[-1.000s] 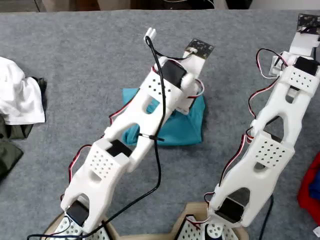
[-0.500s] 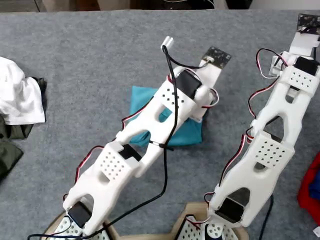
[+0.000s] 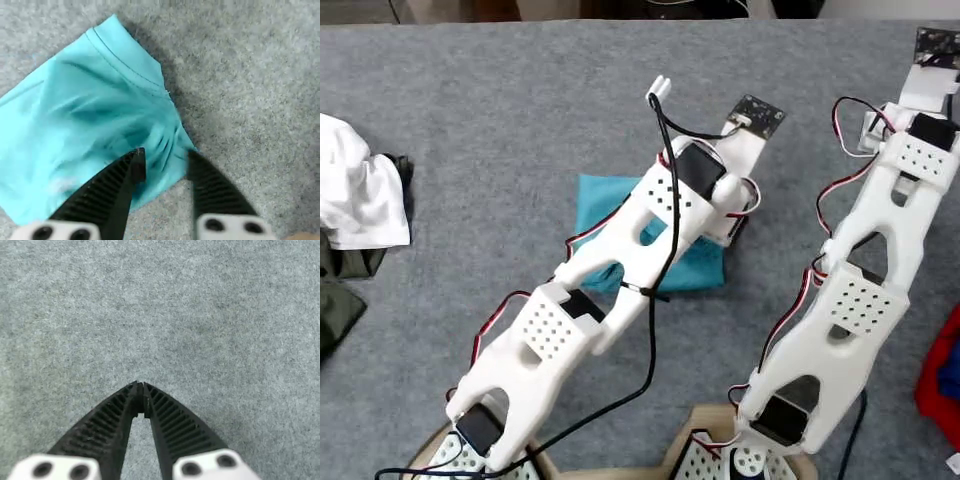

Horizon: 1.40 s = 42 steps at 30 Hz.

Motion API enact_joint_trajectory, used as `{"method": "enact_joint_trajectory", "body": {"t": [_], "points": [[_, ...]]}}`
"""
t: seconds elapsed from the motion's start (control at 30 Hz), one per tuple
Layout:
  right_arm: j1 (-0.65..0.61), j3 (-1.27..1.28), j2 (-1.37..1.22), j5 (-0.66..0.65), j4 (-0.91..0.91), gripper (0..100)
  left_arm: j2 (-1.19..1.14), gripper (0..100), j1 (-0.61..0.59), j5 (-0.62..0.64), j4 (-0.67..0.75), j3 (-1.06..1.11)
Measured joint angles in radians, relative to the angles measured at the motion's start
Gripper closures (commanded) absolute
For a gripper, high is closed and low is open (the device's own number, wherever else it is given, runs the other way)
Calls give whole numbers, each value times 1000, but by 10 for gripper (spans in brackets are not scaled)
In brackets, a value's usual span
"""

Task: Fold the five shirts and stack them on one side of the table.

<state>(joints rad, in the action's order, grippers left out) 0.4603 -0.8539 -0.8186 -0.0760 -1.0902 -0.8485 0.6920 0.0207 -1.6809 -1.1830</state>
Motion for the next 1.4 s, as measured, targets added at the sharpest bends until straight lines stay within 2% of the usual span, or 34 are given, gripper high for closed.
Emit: {"method": "enact_joint_trajectory", "body": {"t": [0.23,0.5,0.57,0.9,0.97,1.07,1.4], "points": [[0,0,0,0,0,992,0,771,-143,69,-6,-97],[-51,-38,-2,-43,-80,992,0,943,-322,72,-40,-161],[-81,-94,0,-66,-143,992,0,986,-327,72,-61,-160],[-308,-454,18,-244,-621,993,0,981,-298,72,-68,28],[-350,-465,34,-267,-669,993,0,981,-301,72,-68,55],[-394,-430,78,-302,-681,993,0,981,-325,72,-68,71],[-606,-17,238,-333,-674,993,-140,981,-442,8,-5,77]]}}
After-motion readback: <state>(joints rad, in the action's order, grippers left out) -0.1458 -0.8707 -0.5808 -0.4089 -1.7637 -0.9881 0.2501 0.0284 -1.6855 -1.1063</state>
